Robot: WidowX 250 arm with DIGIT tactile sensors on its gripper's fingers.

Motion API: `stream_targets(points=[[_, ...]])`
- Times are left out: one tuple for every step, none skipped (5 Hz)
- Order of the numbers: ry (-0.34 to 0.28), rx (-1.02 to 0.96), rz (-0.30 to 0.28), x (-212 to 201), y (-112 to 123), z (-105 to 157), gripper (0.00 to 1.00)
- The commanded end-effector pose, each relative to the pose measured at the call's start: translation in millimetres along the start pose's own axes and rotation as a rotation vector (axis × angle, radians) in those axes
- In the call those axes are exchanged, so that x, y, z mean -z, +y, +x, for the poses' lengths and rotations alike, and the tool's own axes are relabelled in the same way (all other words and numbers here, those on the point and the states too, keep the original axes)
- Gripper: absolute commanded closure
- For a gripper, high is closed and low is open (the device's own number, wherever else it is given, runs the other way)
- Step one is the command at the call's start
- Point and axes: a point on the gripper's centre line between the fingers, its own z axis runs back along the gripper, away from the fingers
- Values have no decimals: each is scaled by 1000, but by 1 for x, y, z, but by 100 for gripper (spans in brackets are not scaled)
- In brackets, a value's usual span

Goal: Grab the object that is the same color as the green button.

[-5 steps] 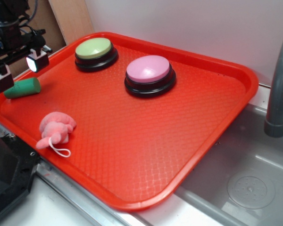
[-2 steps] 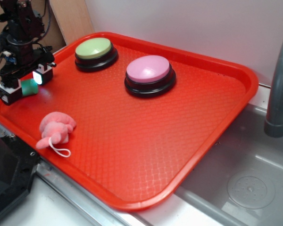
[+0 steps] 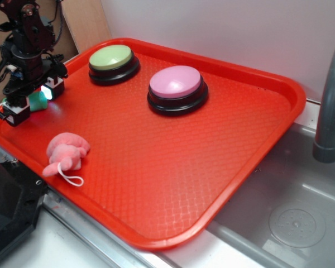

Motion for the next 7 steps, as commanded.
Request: stream_targets(points=[[-43, 35, -6, -6, 11, -1, 100], [-74, 144, -29, -11, 8, -6, 100], [-120, 260, -59, -17, 5, -13, 100], [-134, 449, -144, -38, 5, -29, 100], [-69, 616, -225, -68, 11, -49, 100], [89, 883, -214, -103, 11, -64, 100], [43, 1113, -311, -130, 19, -80, 100]])
